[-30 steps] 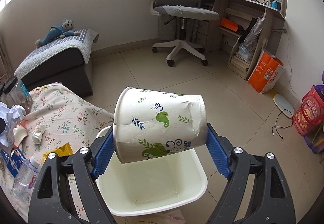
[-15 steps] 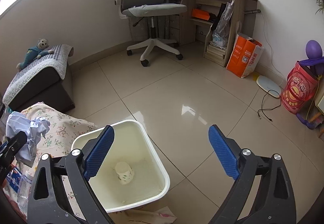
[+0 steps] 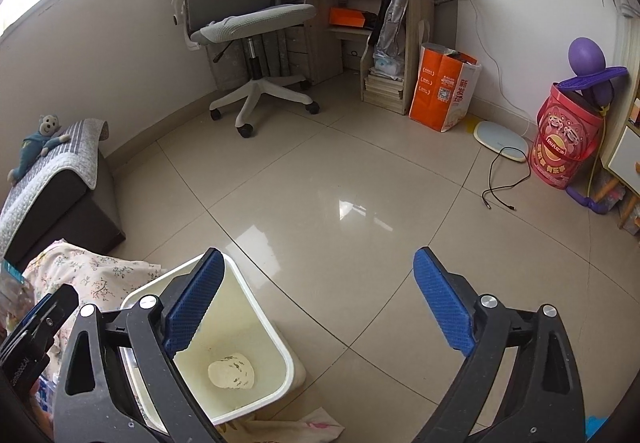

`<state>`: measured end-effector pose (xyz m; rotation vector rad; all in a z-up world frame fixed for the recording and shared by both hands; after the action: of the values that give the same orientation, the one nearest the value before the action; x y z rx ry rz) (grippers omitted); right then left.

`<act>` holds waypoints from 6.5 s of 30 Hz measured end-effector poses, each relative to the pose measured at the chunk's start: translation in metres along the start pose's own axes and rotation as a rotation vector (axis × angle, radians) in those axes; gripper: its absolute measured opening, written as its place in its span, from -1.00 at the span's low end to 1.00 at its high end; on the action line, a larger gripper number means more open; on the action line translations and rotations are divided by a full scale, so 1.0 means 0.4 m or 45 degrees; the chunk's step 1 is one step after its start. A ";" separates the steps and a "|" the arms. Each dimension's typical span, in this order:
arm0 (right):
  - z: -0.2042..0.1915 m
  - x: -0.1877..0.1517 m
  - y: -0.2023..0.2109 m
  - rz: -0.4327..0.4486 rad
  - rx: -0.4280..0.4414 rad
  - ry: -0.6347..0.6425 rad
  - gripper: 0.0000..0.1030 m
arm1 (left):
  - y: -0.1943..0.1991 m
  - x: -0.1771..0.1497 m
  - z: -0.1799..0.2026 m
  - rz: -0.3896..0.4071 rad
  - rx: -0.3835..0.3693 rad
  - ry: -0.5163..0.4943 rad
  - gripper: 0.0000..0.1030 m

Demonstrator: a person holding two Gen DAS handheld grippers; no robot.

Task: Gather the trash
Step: 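Move the left tool over the bin and open it to drop the paper, then bring both tools back over the table toward the remaining trash, then grasp the milk carton with the left tool while the right tool grasps the blue box, then lift the milk carton with the left tool while the right tool lifts the blue box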

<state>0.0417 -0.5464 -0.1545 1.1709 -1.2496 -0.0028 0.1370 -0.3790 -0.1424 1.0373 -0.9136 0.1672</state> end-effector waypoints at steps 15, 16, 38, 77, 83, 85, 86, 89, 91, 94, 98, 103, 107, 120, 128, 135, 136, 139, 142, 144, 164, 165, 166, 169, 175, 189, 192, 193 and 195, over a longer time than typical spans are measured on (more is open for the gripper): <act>-0.209 -0.034 0.103 0.089 0.172 0.087 0.86 | 0.192 -0.006 -0.223 0.185 0.323 0.023 0.70; -0.228 -0.038 0.111 0.097 0.183 0.102 0.86 | 0.205 -0.009 -0.239 0.194 0.333 0.031 0.72; -0.593 -0.180 0.203 0.085 0.403 0.400 0.86 | 0.395 -0.087 -0.573 0.222 0.571 0.259 0.79; -1.121 -0.623 0.331 -0.120 0.826 1.014 0.86 | 0.535 -0.453 -1.216 -0.203 0.768 0.855 0.79; -1.194 -0.763 0.353 -0.262 0.972 1.257 0.86 | 0.503 -0.531 -1.321 -0.281 0.609 1.090 0.79; -1.217 -0.816 0.365 -0.310 1.009 1.355 0.86 | 0.487 -0.559 -1.349 -0.305 0.576 1.157 0.79; -1.229 -0.841 0.369 -0.341 1.023 1.400 0.86 | 0.474 -0.570 -1.359 -0.319 0.552 1.185 0.79; -1.253 -0.899 0.374 -0.455 1.056 1.449 0.86 | 0.442 -0.602 -1.376 -0.343 0.471 1.270 0.79; -1.271 -0.928 0.368 -0.543 1.062 1.445 0.86 | 0.430 -0.611 -1.378 -0.323 0.408 1.326 0.78; -1.298 -0.954 0.357 -0.629 1.066 1.427 0.86 | 0.432 -0.599 -1.377 -0.300 0.362 1.314 0.14; -1.319 -0.971 0.333 -0.651 1.038 1.425 0.86 | 0.452 -0.583 -1.364 -0.299 0.356 1.288 0.11; -1.335 -1.005 0.299 -0.677 0.986 1.475 0.86 | 0.519 -0.526 -1.358 -0.212 0.381 1.217 0.11; -1.340 -1.027 0.265 -0.717 0.933 1.451 0.83 | 0.572 -0.474 -1.352 -0.140 0.396 1.154 0.11; -1.340 -0.911 0.348 -0.585 1.026 1.221 0.20 | 0.649 -0.433 -1.353 -0.035 0.474 1.110 0.12; -1.327 -0.760 0.429 -0.416 1.135 1.017 0.21 | 0.699 -0.360 -1.285 0.091 0.550 0.980 0.12; -1.294 -0.674 0.448 -0.397 1.221 0.828 0.21 | 0.741 -0.293 -1.201 0.212 0.586 0.863 0.12; -1.292 -0.664 0.450 -0.388 1.230 0.808 0.21 | 0.744 -0.286 -1.191 0.220 0.593 0.848 0.12; -1.270 -0.630 0.460 -0.347 1.241 0.769 0.21 | 0.747 -0.265 -1.162 0.249 0.598 0.815 0.12; -1.251 -0.603 0.466 -0.282 1.242 0.759 0.21 | 0.744 -0.250 -1.142 0.269 0.605 0.788 0.12; -1.240 -0.586 0.469 -0.253 1.256 0.743 0.21 | 0.742 -0.240 -1.130 0.289 0.610 0.775 0.12; -1.089 -0.378 0.488 0.202 1.100 0.645 0.21 | 0.738 -0.115 -0.940 0.513 0.749 0.433 0.12; -1.080 -0.369 0.491 0.217 1.096 0.635 0.21 | 0.742 -0.111 -0.931 0.528 0.753 0.421 0.12; -1.070 -0.359 0.493 0.232 1.093 0.625 0.21 | 0.744 -0.108 -0.925 0.540 0.755 0.413 0.12; -1.046 -0.340 0.499 0.278 1.079 0.615 0.22 | 0.747 -0.100 -0.911 0.563 0.750 0.404 0.12; -1.055 -0.370 0.475 0.091 1.172 0.598 0.22 | 0.730 -0.112 -0.915 0.522 0.760 0.400 0.12; -1.080 -0.632 0.309 -0.531 1.067 0.796 0.26 | 0.693 -0.197 -1.008 0.346 0.714 0.565 0.12; -1.067 -0.676 0.285 -0.571 1.003 0.864 0.30 | 0.681 -0.207 -1.005 0.314 0.714 0.552 0.12; -1.061 -0.698 0.270 -0.609 0.975 0.899 0.33 | 0.679 -0.211 -1.004 0.304 0.715 0.549 0.12; -1.046 -0.725 0.241 -0.638 0.915 0.934 0.37 | 0.674 -0.220 -1.006 0.288 0.716 0.548 0.12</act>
<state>0.1761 -0.0532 -0.2390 1.8532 -0.2684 0.4940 0.1712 0.1105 -0.1019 1.3405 -0.5930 0.8415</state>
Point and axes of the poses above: each gripper's, at about its wrist camera, not at the fingertips, and y roughly against the way its jaws point, z to its right, x to its top, the point moved 9 cm from there along -y, roughly the way its jaws point, and after that the axes turned 5 degrees about -y, right-handed, at the moved point
